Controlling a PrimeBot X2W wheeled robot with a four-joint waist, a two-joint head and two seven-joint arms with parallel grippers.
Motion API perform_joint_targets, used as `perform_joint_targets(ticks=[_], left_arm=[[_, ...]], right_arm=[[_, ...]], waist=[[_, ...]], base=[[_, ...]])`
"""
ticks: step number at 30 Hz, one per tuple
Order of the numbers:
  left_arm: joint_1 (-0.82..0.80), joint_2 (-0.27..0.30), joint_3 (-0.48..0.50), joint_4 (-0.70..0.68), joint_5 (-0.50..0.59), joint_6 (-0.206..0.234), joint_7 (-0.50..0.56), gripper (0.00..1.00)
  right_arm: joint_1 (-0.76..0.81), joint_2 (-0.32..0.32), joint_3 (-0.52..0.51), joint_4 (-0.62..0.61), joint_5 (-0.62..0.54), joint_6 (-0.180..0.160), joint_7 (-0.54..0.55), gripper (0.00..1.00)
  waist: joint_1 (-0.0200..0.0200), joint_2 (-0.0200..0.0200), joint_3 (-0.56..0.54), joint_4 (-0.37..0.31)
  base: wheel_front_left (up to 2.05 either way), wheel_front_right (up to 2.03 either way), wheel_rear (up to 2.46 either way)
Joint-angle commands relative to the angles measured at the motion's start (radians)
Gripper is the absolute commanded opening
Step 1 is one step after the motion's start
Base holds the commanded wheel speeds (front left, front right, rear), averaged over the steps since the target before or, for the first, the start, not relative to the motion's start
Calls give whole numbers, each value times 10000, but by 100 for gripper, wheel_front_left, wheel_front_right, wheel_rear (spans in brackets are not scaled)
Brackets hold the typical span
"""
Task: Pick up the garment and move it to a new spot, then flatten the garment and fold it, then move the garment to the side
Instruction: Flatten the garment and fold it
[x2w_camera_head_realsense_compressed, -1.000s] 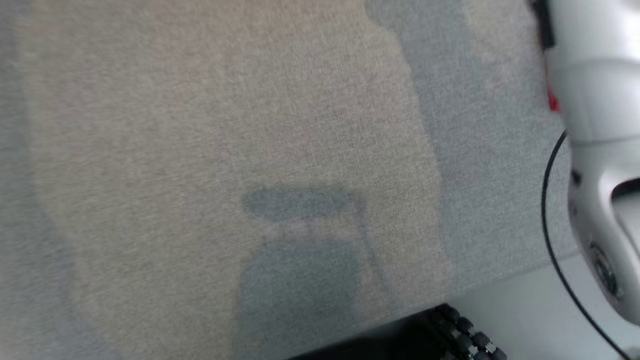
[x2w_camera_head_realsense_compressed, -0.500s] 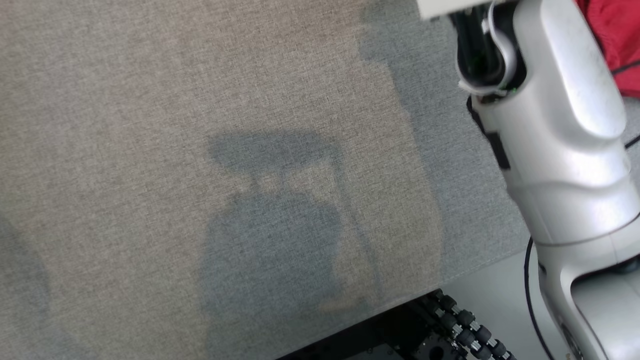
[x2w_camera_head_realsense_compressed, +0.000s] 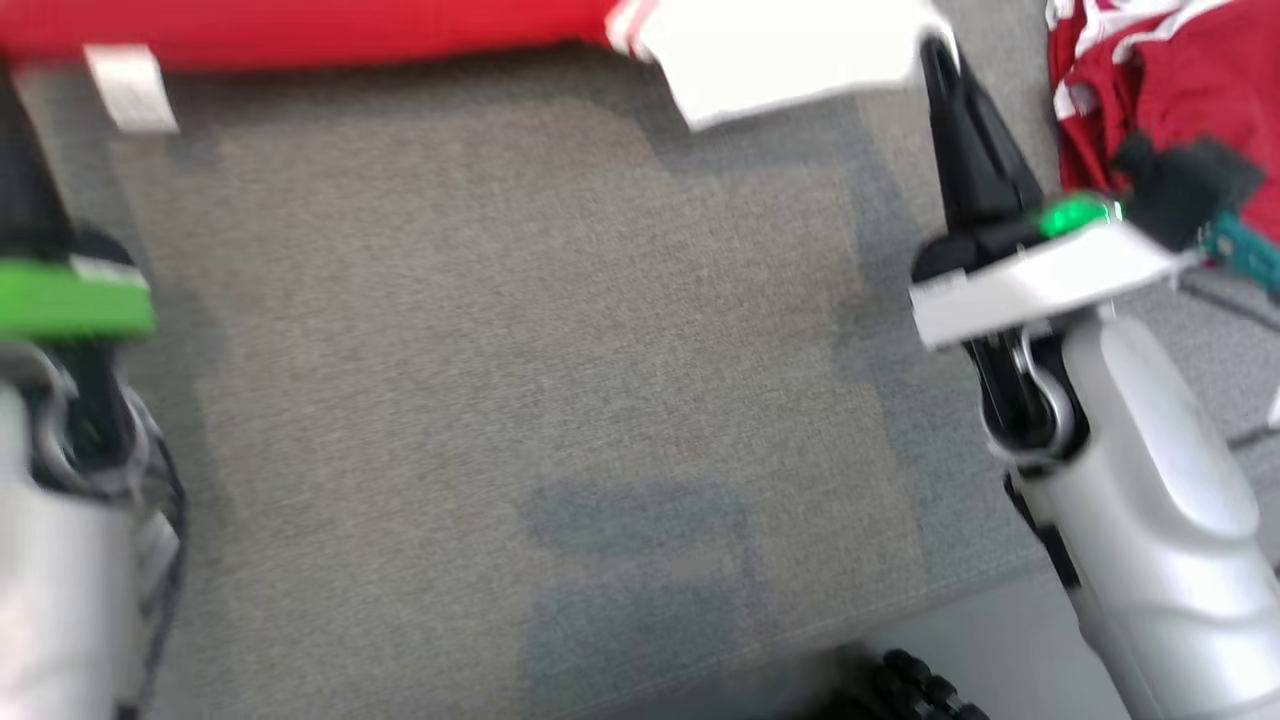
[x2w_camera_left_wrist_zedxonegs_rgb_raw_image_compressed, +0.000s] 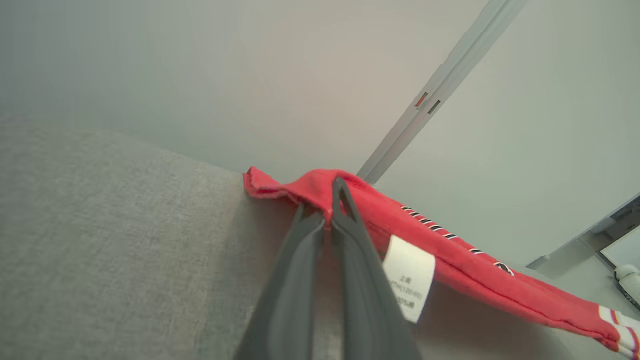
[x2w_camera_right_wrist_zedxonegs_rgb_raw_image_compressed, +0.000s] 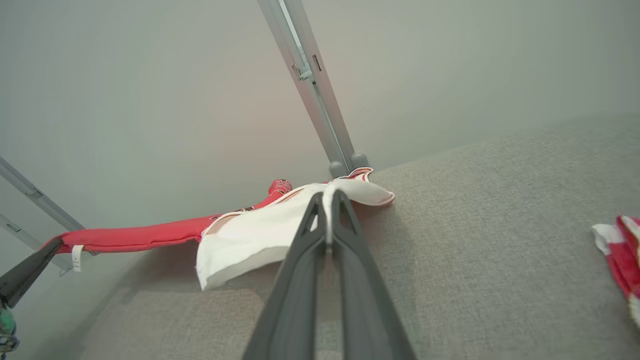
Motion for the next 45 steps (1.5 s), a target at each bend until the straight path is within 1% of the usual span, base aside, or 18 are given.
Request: perform_joint_targets(ticks=[1, 2, 5, 8, 11, 15, 18, 21, 27, 33, 45], left_arm=[[366, -59, 52, -87, -20, -43, -22, 0], [1476, -444, 278, -739, -119, -53, -24, 0], [2973, -1066, 508, -1505, -37, -47, -24, 0], [4238, -1667, 791, -2072, 138, -47, -24, 0], [5260, -2224, 1124, -2334, 375, -52, -24, 0], [6307, -2670, 1458, -2355, 572, -56, -24, 0], [6847, -2729, 1419, -2267, 596, -53, -24, 0], [7207, -2745, 1216, -2169, 201, -55, -24, 0], [7614, -2746, 1140, -2087, 279, -34, -25, 0], [8058, -2746, 1089, -2133, 328, -27, -25, 0], [8838, -2747, 671, -2076, 249, -17, -23, 0]], right_arm=[[309, -103, -75, -63, 82, 3, -8, 0], [1146, -199, -216, -268, 148, 3, 51, 0], [2273, -353, -600, -553, 120, 1, 60, 0], [3353, -242, -999, -812, -64, 1, 83, 0], [4345, -137, -1258, -1024, -249, 1, 174, 0], [5487, 43, -1426, -1286, -592, 1, 369, 0], [6191, 179, -1625, -1483, -709, 1, 504, 0], [6805, 365, -1815, -1740, -831, 0, 661, 0], [7734, 598, -1926, -2157, -920, 1, 927, 0], [8264, 753, -1882, -2335, -844, 1, 1077, 0], [9079, 864, -2014, -2556, -836, 1, 1563, 0]], waist=[[1, 2, -1096, 896], [1, 2, -1427, 1093], [1, 2, -1887, 1411], [1, 2, -2280, 1632], [1, 2, -2640, 1786], [1, 2, -3021, 1862], [1, 2, -3238, 1892], [1, 2, -3422, 1856], [1, 2, -3797, 1703], [1, 2, -4154, 1492], [1, 2, -4812, 1395]], base=[[0, 0, 0], [0, 0, 0], [0, 0, 0], [0, 0, 0], [0, 0, 0], [0, 0, 0], [0, 0, 0], [0, 0, 0], [0, 0, 0], [0, 0, 0], [0, 0, 0]])
